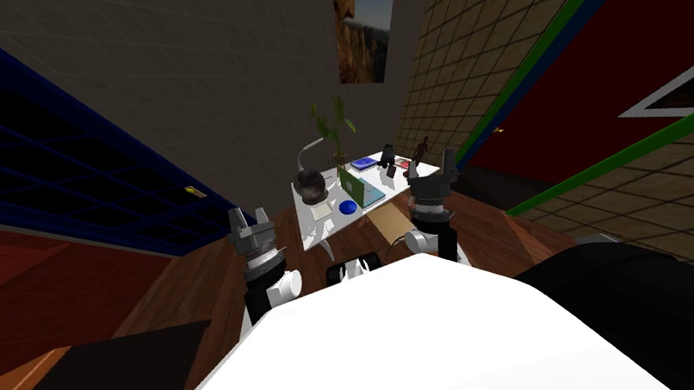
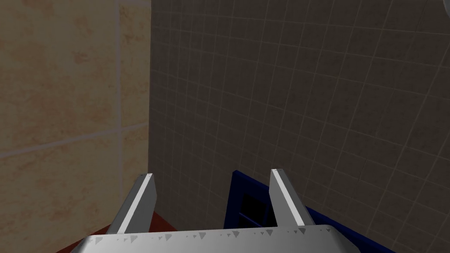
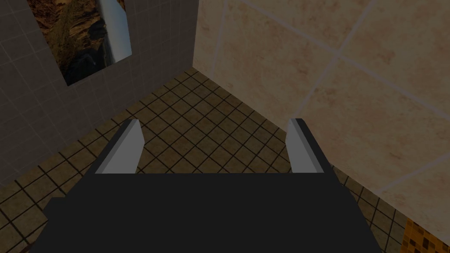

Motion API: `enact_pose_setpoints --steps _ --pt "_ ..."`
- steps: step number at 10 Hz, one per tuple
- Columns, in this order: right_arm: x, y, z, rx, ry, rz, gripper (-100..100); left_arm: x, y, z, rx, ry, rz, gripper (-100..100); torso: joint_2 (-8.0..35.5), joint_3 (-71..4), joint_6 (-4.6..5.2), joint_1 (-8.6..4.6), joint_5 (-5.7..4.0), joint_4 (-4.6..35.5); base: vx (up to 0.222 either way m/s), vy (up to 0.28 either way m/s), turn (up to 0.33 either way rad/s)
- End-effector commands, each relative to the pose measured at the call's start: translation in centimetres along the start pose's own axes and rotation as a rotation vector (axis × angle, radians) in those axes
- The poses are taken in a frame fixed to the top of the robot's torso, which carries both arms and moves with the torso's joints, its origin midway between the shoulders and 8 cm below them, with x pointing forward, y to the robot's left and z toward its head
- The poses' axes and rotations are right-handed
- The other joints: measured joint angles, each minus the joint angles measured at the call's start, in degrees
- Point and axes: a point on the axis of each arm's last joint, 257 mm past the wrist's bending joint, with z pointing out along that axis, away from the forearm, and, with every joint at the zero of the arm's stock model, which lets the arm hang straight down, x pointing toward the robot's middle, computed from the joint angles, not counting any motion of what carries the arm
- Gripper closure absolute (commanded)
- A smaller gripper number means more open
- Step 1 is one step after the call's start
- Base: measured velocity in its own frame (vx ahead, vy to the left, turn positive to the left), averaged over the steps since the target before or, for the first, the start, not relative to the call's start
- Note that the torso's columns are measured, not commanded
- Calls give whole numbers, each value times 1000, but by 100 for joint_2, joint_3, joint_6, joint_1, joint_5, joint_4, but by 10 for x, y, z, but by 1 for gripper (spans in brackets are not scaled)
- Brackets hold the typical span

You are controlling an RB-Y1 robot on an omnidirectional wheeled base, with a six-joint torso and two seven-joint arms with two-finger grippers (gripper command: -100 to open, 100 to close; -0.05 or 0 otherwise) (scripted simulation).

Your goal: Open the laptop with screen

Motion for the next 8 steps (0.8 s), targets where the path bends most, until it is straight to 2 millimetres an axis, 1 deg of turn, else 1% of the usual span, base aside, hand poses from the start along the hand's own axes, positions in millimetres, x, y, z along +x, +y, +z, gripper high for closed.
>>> enact_pose_setpoints --steps 1,2,3,4,8 --pt "0 0 0 0 0 0 0 0 0 0 0 0 0 0 423 -846 0 0 0 423 0 0 0" --pt "5 -3 0 12 37 -30 -100 0 0 0 0 0 0 0 846 -1692 0 0 0 846 7 16 15" --pt "8 -7 -1 22 65 -58 -100 0 0 0 -1 0 0 0 1039 -2087 0 5 1 1035 2 31 20" --pt "12 -11 -2 34 97 -95 -100 0 0 0 -1 0 0 0 1092 -2199 0 8 3 1091 -1 45 20" --pt "25 -33 -11 80 244 -304 -100 0 0 0 -1 0 0 0 1113 -2230 0 8 2 1114 -1 72 33"
